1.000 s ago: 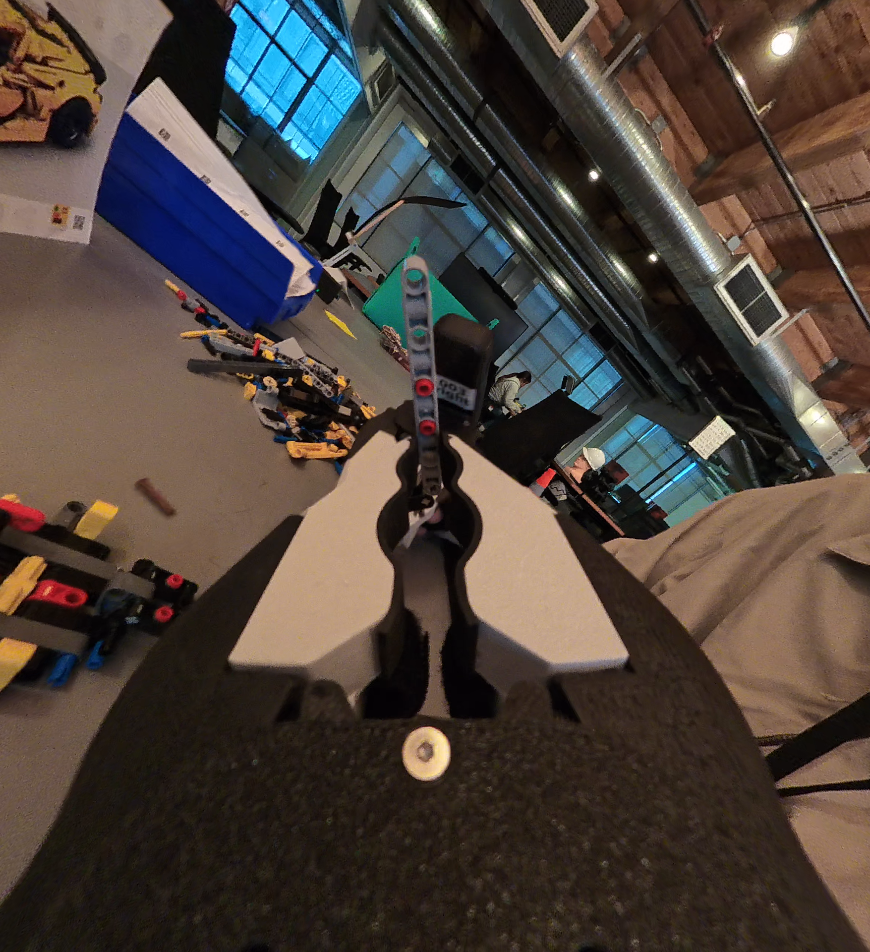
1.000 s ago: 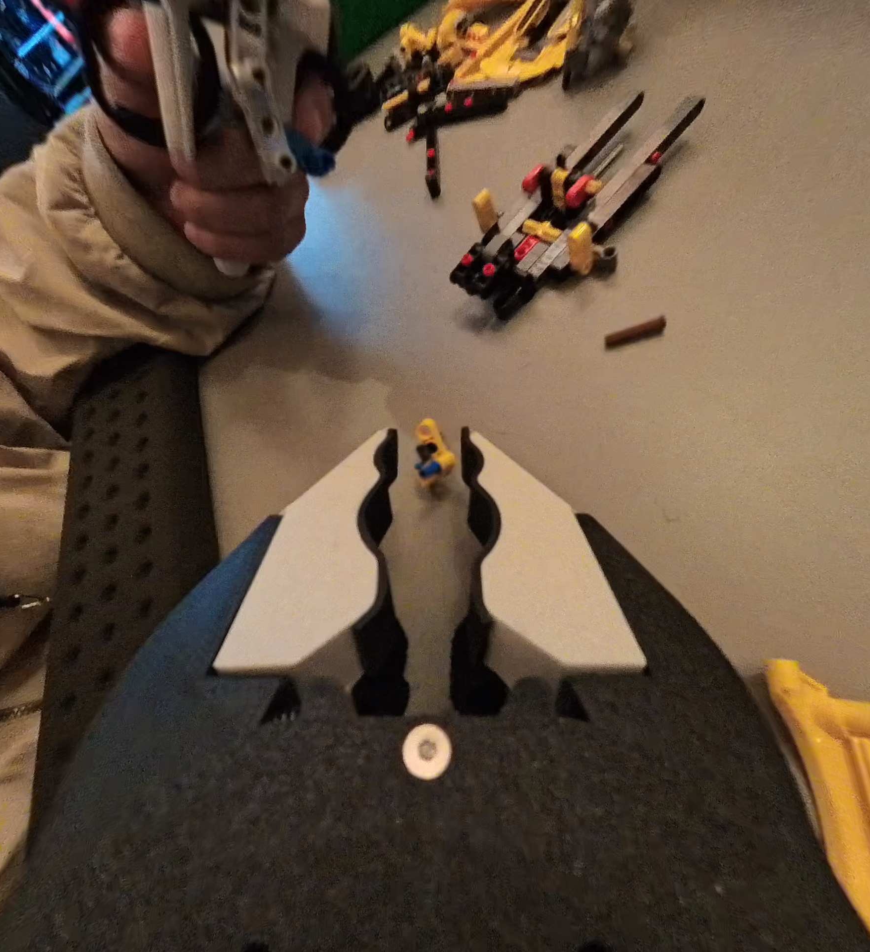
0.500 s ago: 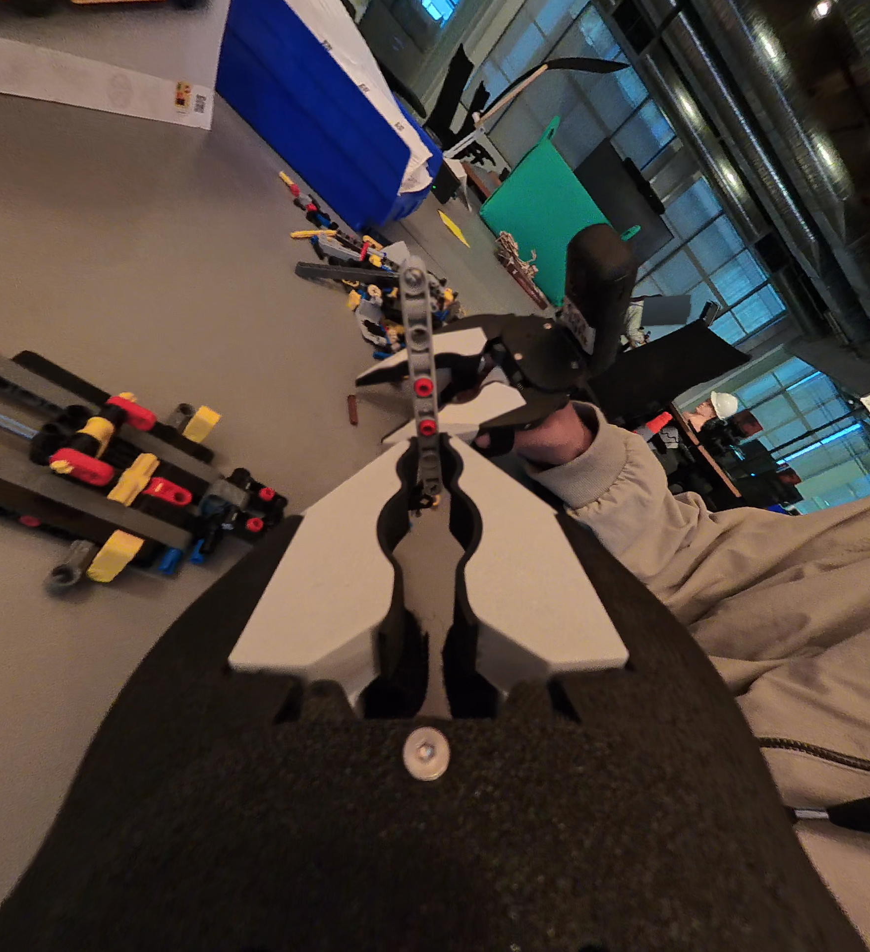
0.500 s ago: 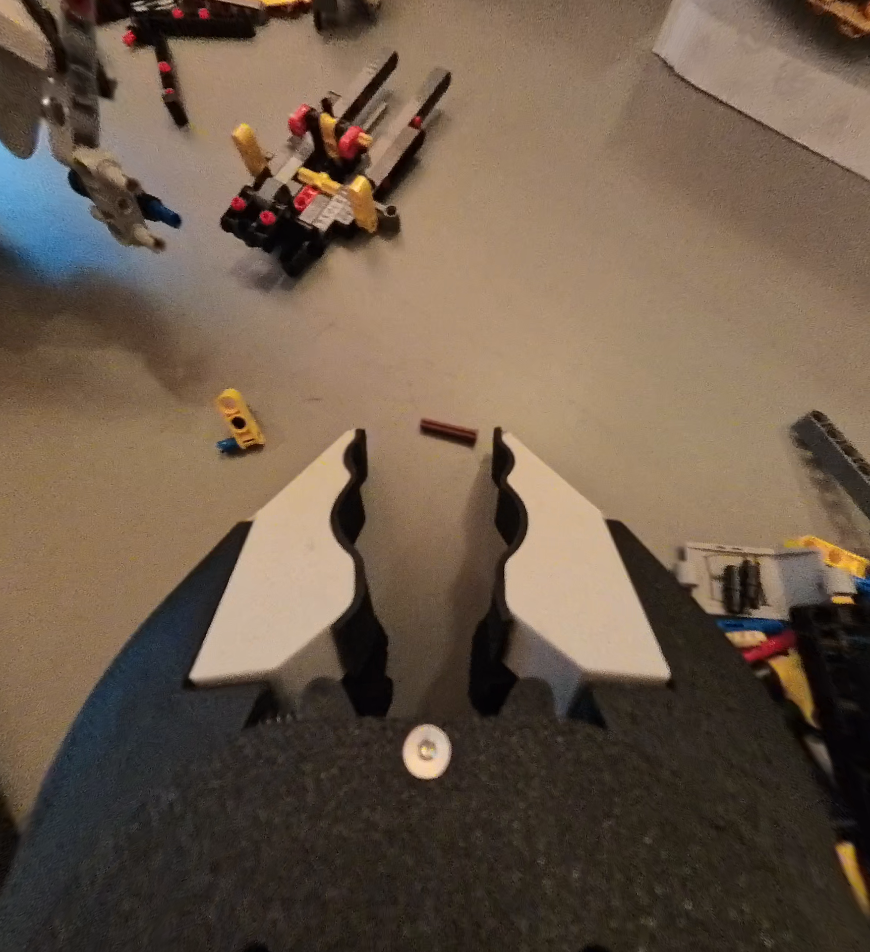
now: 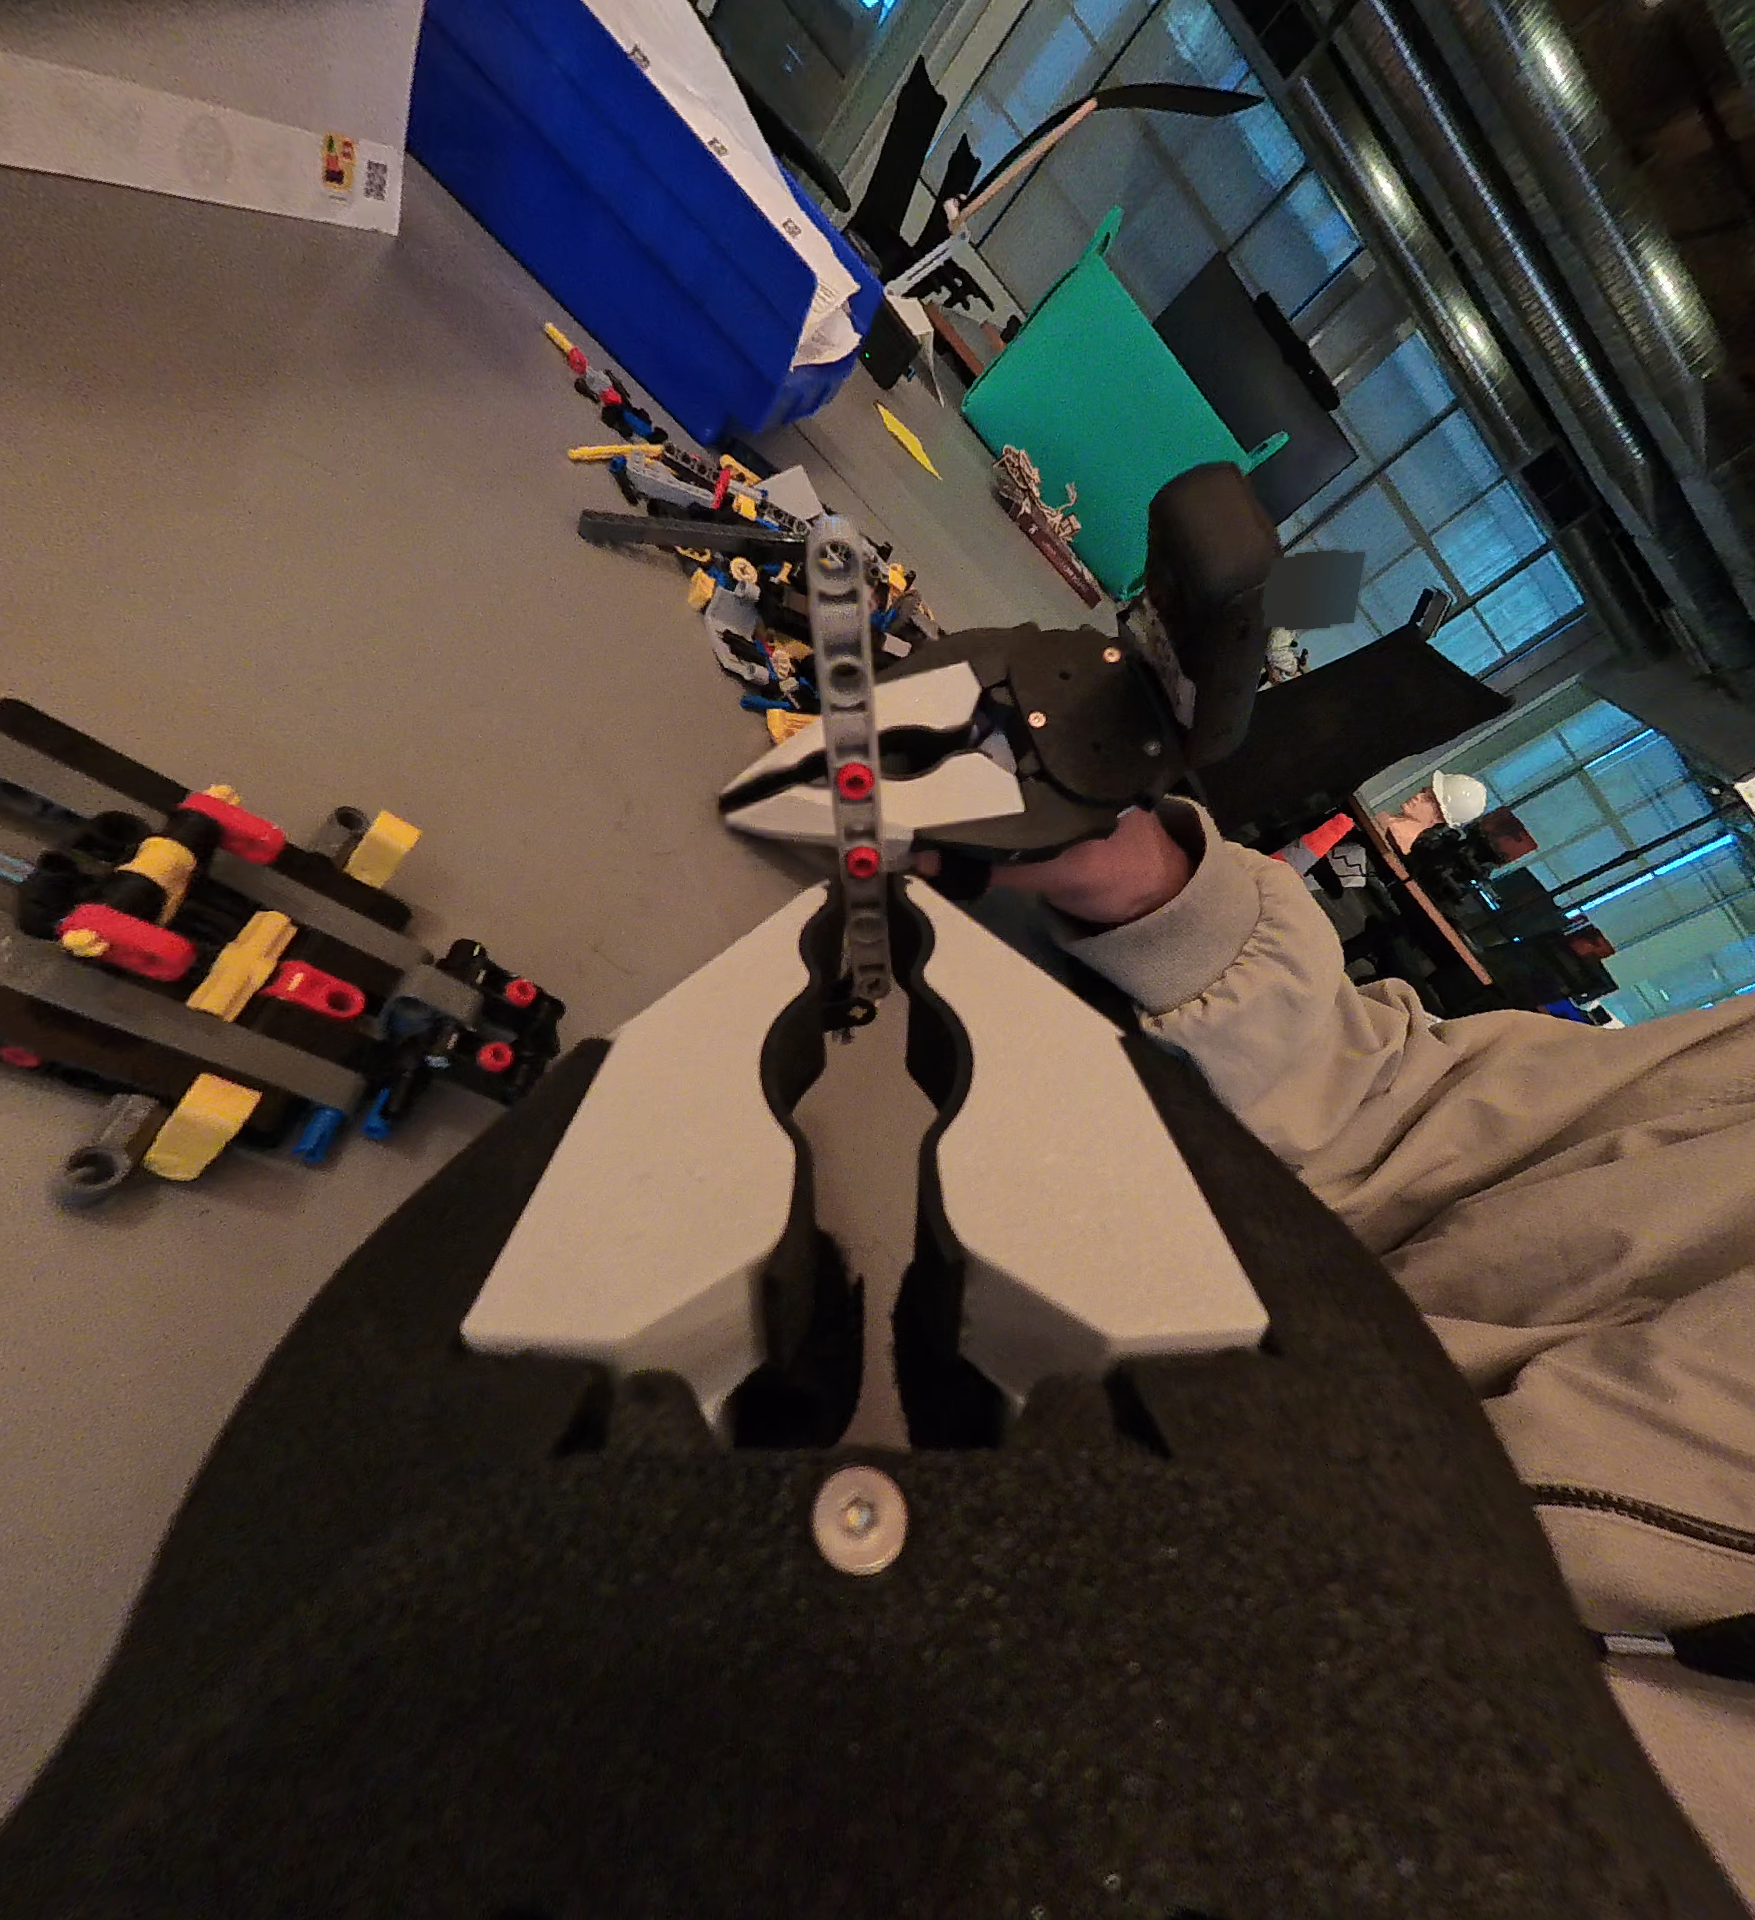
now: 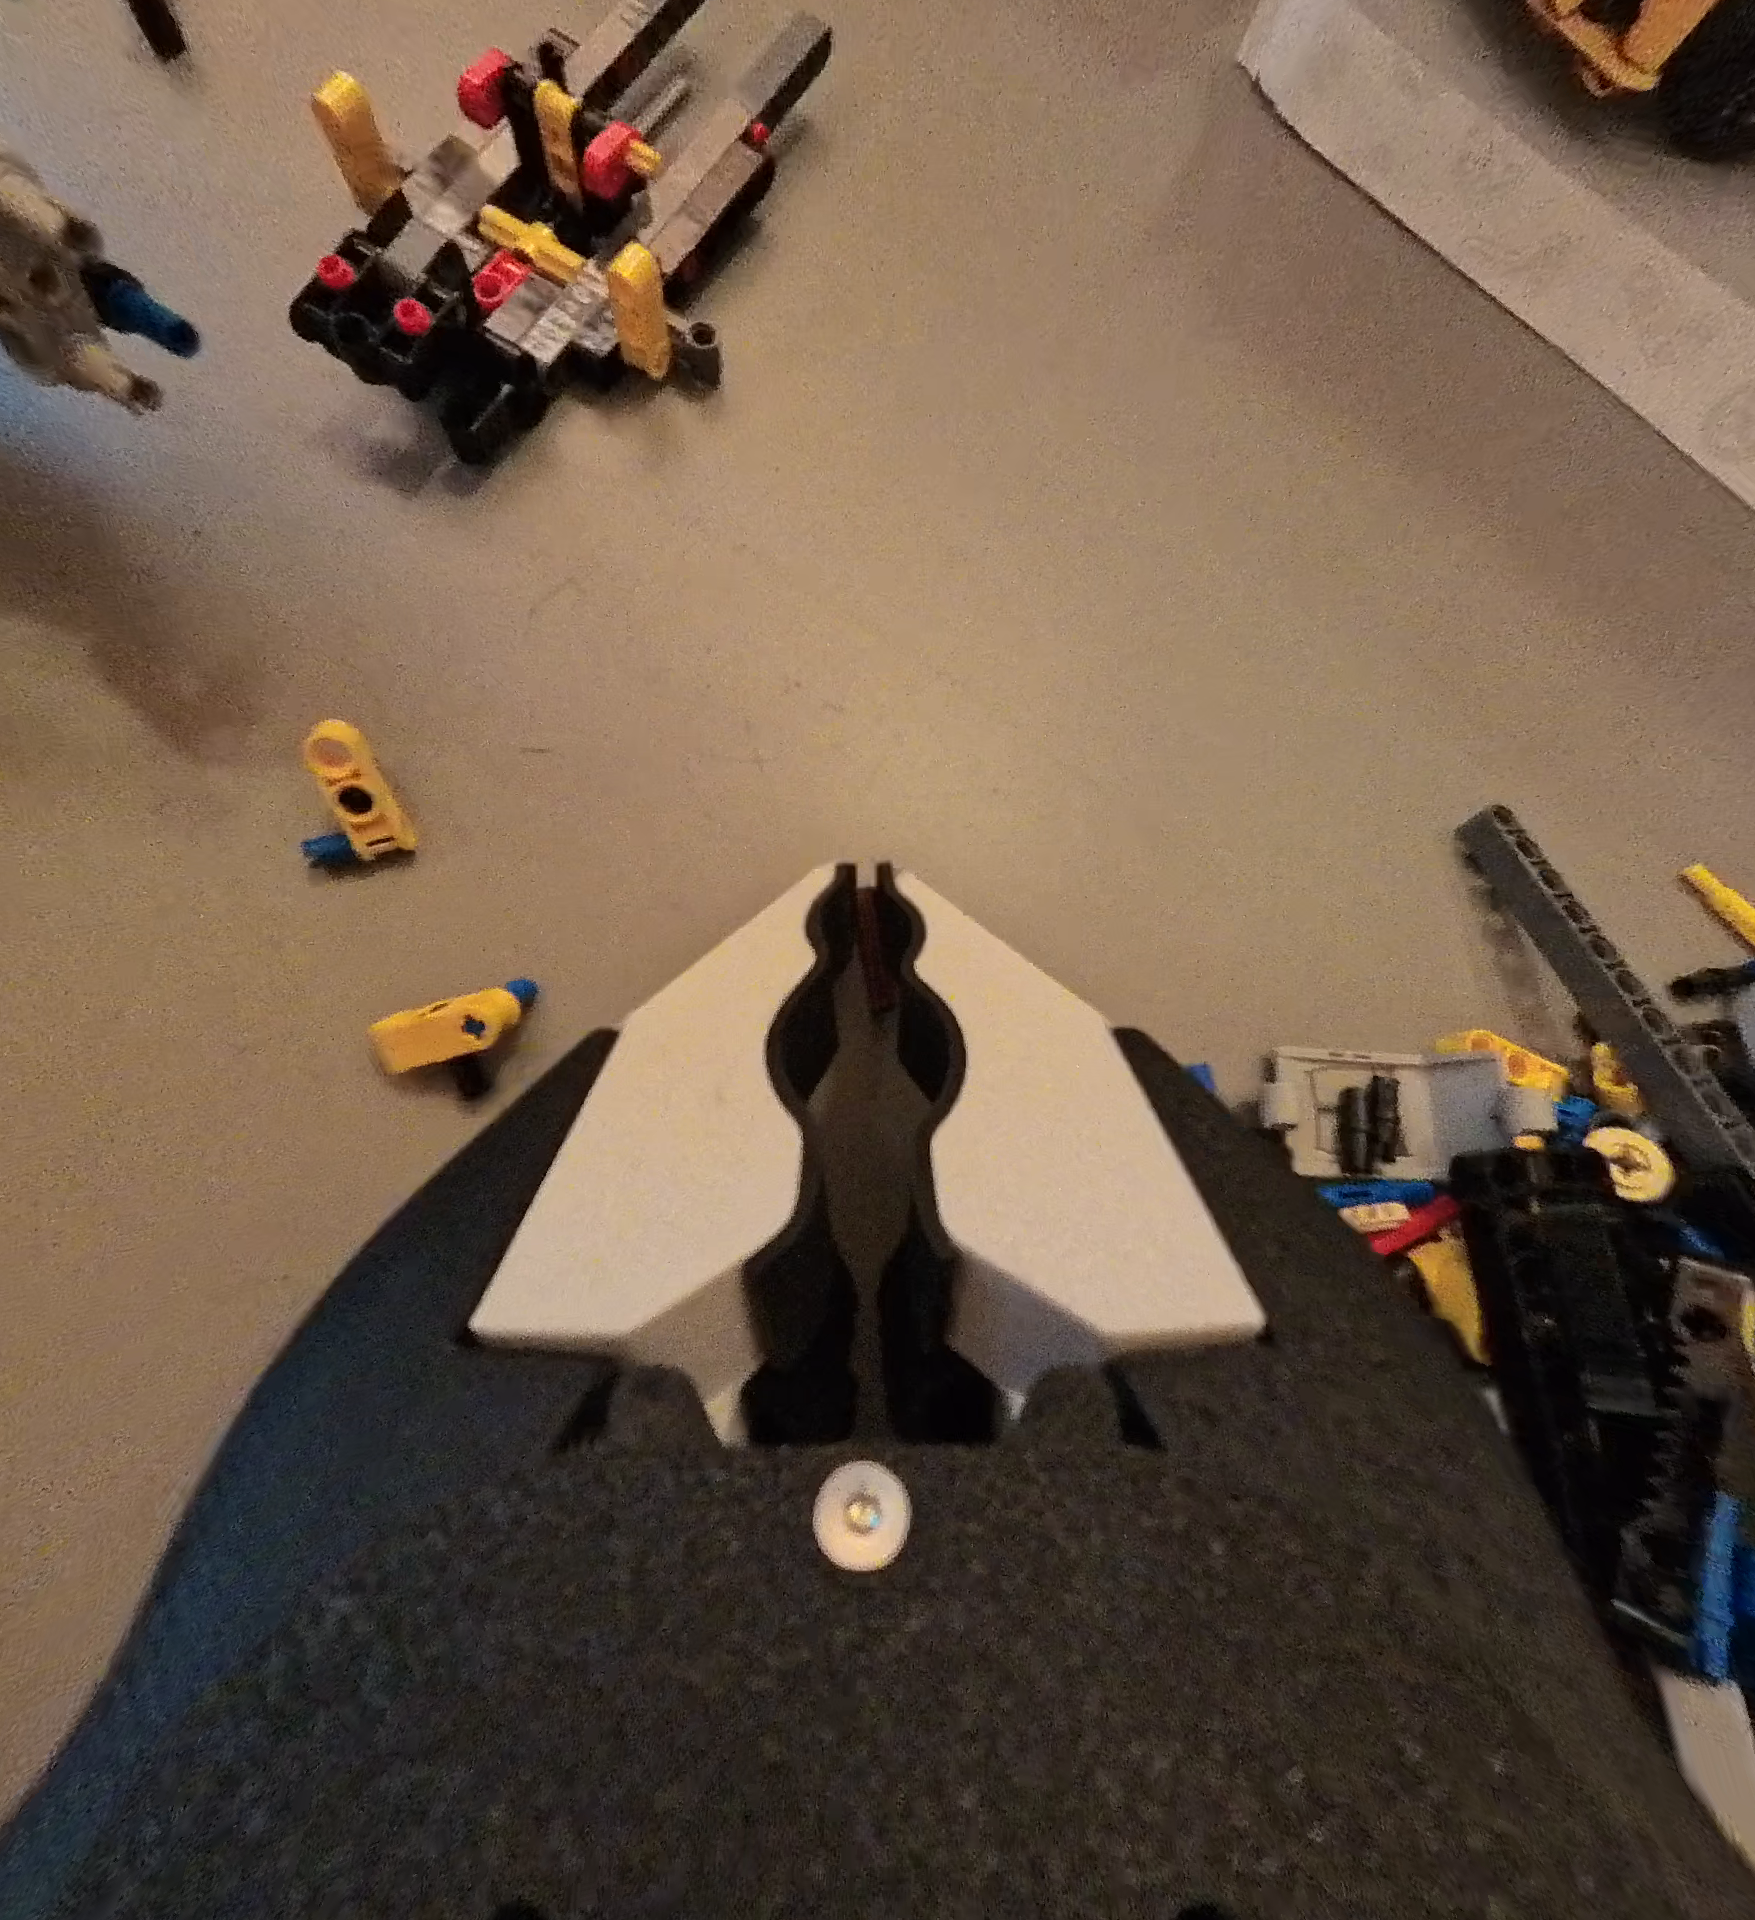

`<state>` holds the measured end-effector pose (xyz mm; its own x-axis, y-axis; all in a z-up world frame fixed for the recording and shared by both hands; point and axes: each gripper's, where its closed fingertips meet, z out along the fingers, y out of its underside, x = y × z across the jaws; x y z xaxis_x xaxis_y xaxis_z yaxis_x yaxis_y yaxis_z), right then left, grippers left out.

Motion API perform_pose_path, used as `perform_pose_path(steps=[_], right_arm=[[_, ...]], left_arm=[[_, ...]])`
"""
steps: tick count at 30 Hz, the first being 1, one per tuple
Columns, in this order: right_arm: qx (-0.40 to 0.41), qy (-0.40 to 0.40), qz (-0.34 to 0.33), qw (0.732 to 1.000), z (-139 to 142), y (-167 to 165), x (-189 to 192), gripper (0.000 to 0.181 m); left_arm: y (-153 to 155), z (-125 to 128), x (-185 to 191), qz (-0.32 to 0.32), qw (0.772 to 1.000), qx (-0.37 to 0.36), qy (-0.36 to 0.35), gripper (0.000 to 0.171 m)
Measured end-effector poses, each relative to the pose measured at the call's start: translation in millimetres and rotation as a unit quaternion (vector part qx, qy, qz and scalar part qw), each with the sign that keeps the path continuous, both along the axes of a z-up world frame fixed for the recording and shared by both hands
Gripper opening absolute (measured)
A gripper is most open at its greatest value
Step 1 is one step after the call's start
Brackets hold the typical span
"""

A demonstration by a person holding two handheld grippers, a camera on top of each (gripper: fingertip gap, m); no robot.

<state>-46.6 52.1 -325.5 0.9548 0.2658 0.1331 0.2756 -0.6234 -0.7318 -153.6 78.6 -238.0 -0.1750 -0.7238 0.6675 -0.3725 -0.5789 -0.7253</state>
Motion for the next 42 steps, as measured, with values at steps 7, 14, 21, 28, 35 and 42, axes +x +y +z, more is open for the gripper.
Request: perform_pose_path(steps=[7, 14, 21, 28, 35, 42], right_arm=[[0.095, 0.042, -0.078, 0.992, 58, -10, 57, 0.001], [0.078, 0.127, -0.102, 0.983, 64, -49, 112, 0.009], [0.132, -0.086, -0.209, 0.965, 76, -59, 159, 0.008], [0.051, 0.079, 0.049, 0.994, 62, -65, 33, 0.030], [-0.043, 0.008, 0.125, 0.991, 8, -66, -10, 0.040], [-0.056, 0.020, 0.116, 0.991, -2, -71, -7, 0.023]], left_arm=[[-1, 5, -1, -0.003, 1.000, -0.009, -0.011, 0.007], [-1, 3, -1, -0.004, 1.000, -0.001, -0.006, 0.007], [-3, 2, -1, -0.009, 1.000, -0.001, -0.004, 0.007], [1, 0, 0, -0.001, 1.000, -0.009, -0.003, 0.007], [-1, 1, 0, -0.006, 1.000, -0.001, -0.003, 0.007], [-5, 0, 0, -0.013, 1.000, 0.004, 0.001, 0.007]])
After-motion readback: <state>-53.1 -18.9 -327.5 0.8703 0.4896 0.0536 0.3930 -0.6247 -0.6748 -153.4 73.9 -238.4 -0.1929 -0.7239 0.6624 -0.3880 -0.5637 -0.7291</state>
